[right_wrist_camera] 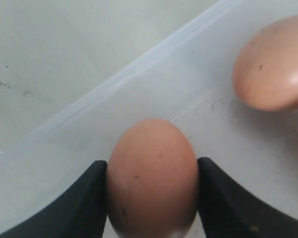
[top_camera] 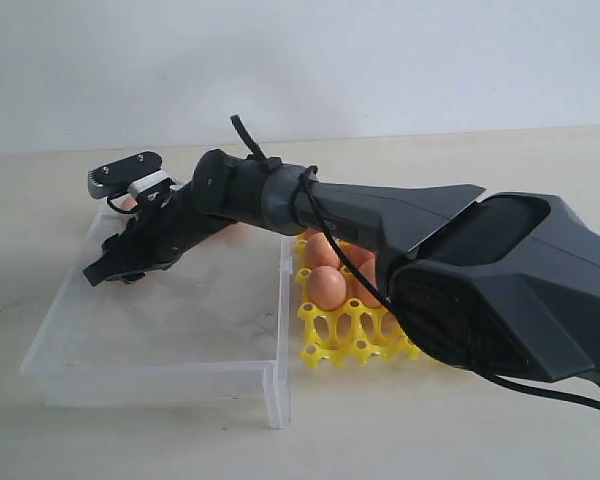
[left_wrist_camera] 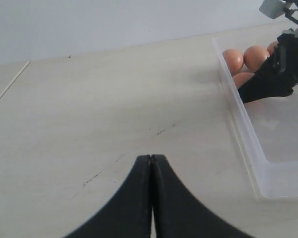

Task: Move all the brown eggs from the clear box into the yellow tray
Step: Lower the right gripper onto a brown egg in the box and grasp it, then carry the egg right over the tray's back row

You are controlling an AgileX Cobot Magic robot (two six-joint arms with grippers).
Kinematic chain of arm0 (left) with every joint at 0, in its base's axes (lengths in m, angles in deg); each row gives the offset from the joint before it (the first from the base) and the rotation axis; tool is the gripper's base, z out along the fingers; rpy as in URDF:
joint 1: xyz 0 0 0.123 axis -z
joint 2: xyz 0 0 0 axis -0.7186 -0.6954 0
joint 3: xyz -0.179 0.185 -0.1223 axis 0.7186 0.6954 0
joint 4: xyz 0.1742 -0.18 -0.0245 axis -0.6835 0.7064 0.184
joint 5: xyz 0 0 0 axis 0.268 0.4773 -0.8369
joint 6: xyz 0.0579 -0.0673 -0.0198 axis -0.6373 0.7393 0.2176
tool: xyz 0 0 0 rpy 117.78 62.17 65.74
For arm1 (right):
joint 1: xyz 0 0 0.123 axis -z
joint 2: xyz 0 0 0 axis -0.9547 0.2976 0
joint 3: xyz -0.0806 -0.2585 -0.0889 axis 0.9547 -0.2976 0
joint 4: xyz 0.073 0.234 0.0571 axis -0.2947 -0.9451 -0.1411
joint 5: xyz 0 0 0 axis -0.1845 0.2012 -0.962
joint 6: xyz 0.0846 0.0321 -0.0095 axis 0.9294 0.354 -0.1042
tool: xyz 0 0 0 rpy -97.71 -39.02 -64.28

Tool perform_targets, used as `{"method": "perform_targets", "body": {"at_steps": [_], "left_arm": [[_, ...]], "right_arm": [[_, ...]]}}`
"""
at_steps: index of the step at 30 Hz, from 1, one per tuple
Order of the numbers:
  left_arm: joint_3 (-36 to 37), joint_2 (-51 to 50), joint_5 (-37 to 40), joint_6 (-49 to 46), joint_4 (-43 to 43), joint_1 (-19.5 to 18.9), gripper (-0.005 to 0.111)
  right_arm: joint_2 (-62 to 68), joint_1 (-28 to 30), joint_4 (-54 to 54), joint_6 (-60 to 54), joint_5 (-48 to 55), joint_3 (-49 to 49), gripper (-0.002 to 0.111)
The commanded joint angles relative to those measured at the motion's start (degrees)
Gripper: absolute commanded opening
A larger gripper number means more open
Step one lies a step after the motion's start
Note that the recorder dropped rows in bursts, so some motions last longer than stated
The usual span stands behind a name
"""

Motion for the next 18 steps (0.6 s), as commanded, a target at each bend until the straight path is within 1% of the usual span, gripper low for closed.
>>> {"method": "perform_targets", "body": {"at_steps": [1,6,10,14,18], "left_arm": [[-0.23,-0.04,-0.52,0.29,0.14,0.34,0.000],[-0.23,-0.04,-0.52,0.29,0.14,0.34,0.000],[-0.23,-0.04,-0.52,0.29,0.14,0.34,0.000],[-0.23,-0.04,-0.52,0.29,0.14,0.34,0.000],[-0.23,-0.04,-0.52,0.29,0.14,0.34,0.000]], "right_arm": [[-0.64,-0.19,0.03,-0.04,1.93,0.23,0.000],[-3.90,-0.19,0.60,-0.04,5.02,-0.07,0.000],[-9.88,-0.19,2.00,0.04,3.90,-4.17,0.000],[-17.42,-0.19,2.72,1.03,-1.88,-13.18,0.000],[-26.50,-0.19,2.72,1.03,-8.68,-27.23,0.000]]}}
